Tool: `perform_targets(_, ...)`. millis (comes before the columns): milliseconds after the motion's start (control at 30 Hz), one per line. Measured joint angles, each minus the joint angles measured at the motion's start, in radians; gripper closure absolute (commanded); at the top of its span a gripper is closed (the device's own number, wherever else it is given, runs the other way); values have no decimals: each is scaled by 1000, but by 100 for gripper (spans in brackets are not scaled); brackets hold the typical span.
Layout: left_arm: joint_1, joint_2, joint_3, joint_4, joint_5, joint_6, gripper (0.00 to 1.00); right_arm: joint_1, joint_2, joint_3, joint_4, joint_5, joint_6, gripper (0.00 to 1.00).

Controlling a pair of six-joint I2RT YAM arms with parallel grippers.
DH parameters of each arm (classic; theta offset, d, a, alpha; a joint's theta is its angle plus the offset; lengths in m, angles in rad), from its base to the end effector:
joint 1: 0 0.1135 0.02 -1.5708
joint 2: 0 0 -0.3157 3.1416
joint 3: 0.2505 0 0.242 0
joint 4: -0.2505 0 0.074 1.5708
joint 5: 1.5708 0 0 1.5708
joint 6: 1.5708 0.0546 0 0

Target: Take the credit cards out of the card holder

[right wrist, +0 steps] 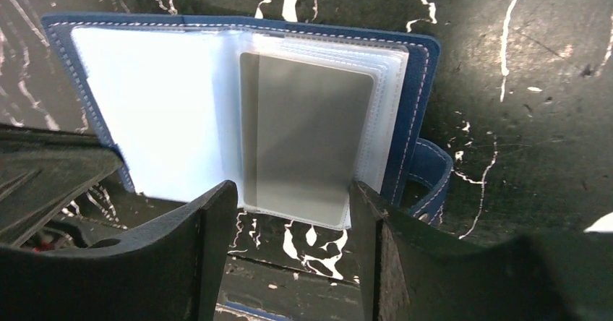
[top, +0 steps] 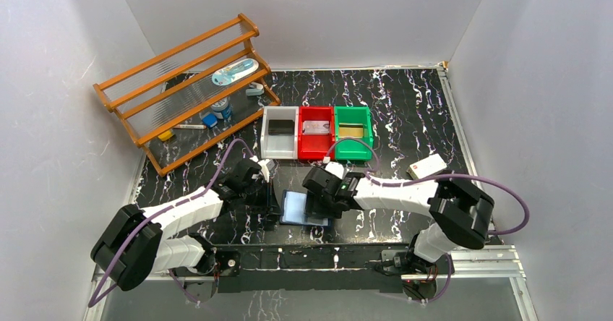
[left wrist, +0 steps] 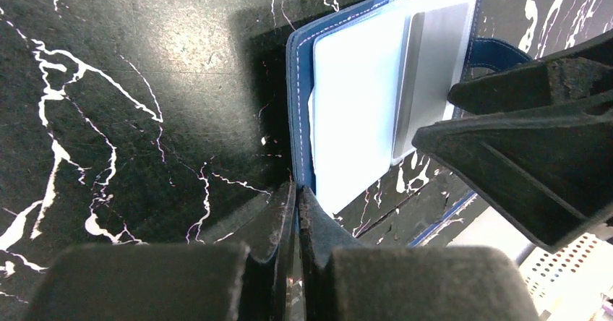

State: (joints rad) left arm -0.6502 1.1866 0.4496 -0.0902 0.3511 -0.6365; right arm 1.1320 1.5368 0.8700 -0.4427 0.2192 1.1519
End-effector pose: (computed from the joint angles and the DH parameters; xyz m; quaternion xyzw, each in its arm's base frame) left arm 0.1481 -0.1363 0.2008 0.0697 0.9169 -0.3448 0.1886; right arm 0.1328 0.2550 0.2172 0.0346 0.9674 0.1624 0.1913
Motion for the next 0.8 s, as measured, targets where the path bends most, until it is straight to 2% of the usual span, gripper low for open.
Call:
perform_targets(167,0,2,0,-4,0,2,100,-8,-61,-59,93,-36,6,34)
perform_targets(400,0,3,0,-3,1,2,100,-11,-95,-62,155,-43,24,32)
perform_targets(633,0,3,0,-3,1,5,100,-12,-70,-18,19,8,49,31)
perform_targets(800,0,3,0,-3,1,5,100,-13,-26,-8,-15,6,50,31)
